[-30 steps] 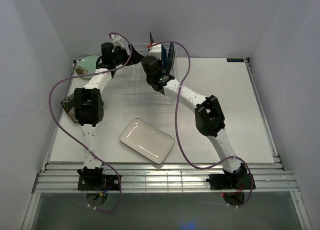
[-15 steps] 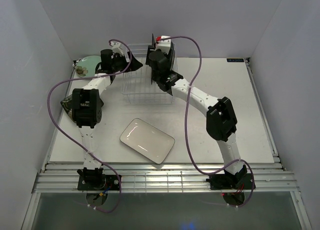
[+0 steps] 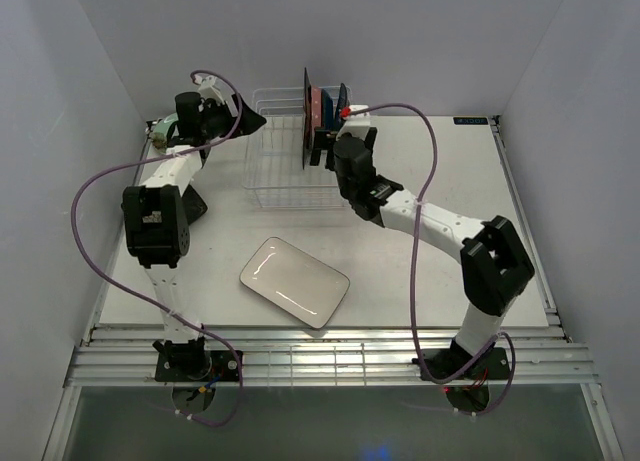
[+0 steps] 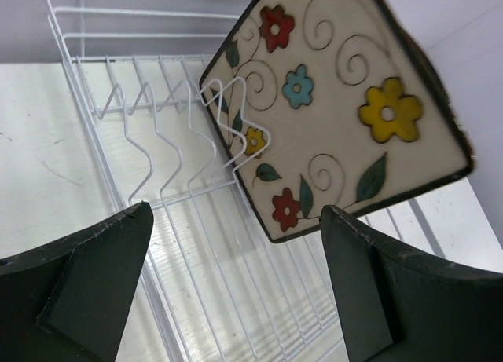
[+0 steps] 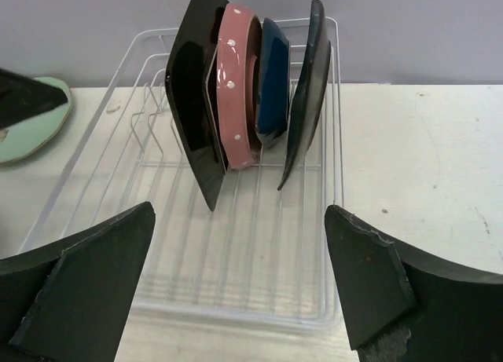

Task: Load the plates into the dish rack
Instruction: Pick up the plate at the center of the board.

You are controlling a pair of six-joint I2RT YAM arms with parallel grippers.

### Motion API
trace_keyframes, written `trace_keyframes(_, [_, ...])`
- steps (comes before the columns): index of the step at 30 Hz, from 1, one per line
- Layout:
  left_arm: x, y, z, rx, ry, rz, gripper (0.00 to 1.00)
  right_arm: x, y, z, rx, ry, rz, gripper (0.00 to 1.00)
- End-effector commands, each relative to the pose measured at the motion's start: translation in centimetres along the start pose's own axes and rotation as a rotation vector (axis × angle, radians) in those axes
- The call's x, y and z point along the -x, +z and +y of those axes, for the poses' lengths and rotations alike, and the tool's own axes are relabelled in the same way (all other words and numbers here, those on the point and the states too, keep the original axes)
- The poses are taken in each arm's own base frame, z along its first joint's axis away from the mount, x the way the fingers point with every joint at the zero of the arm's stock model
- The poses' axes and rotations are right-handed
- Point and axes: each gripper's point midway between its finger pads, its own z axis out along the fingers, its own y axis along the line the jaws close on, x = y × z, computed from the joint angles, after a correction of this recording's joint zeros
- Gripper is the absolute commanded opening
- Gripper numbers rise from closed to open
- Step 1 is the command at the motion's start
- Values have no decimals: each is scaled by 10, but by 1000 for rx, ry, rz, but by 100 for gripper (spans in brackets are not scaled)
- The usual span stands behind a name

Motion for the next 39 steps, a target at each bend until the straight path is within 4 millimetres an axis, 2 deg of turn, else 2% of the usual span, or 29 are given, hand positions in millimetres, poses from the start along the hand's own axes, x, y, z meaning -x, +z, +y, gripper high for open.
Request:
trace_keyframes(1, [43,-34,-48,-53,68,-68,98,56,-34,1,96,121,-133,94])
trace_keyframes(2, [35,-37,-46,-50,57,-52,98,35,-40,-1,122,109,-89,92])
trace_keyframes(3, [33,-40,-51,-60,62,-50,98,41,-51,-3,144,124,-97,90])
trace_keyframes(4, [38,-49,-58,-68,75,-61,98,35,-57,-6,153,124,-81,90])
trace_keyframes(5, [28,-52,-56,-66,68,-43,98,16,-63,-9,167,126,-40,90])
trace_keyframes(6, [27,-57,-58,-67,73,-41,98,19,-73,-12,180,139,-38,90])
trace_keyframes(8, [23,-71,-67,-70,75,-30,98,6,-84,-14,206,184,-3,90])
trace_keyframes(13, [9,-108,-98,-125,93,-1,98,-35,-115,-31,202,293,117,90])
trace_keyframes(14, [15,-122,-110,-133,115,-25,98,-46,-120,-32,205,305,156,90])
trace_keyframes(15, [3,-127,-108,-119,104,-13,98,-55,-128,-35,200,352,186,90])
trace_keyframes(17, [7,-145,-121,-118,133,-44,98,-71,-138,-34,218,383,249,91])
trace_keyframes(18, [-5,-150,-119,-110,123,-31,98,-74,-143,-33,231,408,265,91])
trace_keyframes(19, [-6,-155,-122,-109,129,-37,98,-87,-149,-36,227,439,304,92])
trace_keyframes(21, [-4,-169,-133,-121,155,-60,98,-97,-162,-29,276,486,357,93])
trace_keyframes(22, [-17,-172,-132,-116,140,-30,98,-110,-170,-31,275,517,395,94])
trace_keyframes(23, [-20,-176,-132,-113,140,-23,98,-117,-176,-29,285,533,420,95])
trace_keyframes(25, [-27,-185,-135,-104,148,-23,98,-120,-186,-31,291,567,428,96])
trace_keyframes(26, [-31,-188,-133,-88,152,-20,98,-136,-194,-35,281,580,459,95])
trace_keyframes(27, [-34,-191,-132,-79,156,-18,98,-132,-199,-36,300,603,447,95])
trace_keyframes(28, [-38,-196,-133,-72,163,-15,98,-149,-208,-39,310,600,485,94])
trace_keyframes(30, [-45,-199,-131,-70,189,-11,98,-149,-217,-37,346,651,486,94])
trace_keyframes(31, [-46,-202,-133,-71,195,-20,98,-154,-223,-36,371,652,503,95])
trace_keyframes(32, [-57,-202,-132,-89,191,-16,98,-166,-230,-38,376,649,526,95])
trace_keyframes(39, [-76,-213,-146,-189,264,-63,98,-182,-249,-33,399,641,551,95])
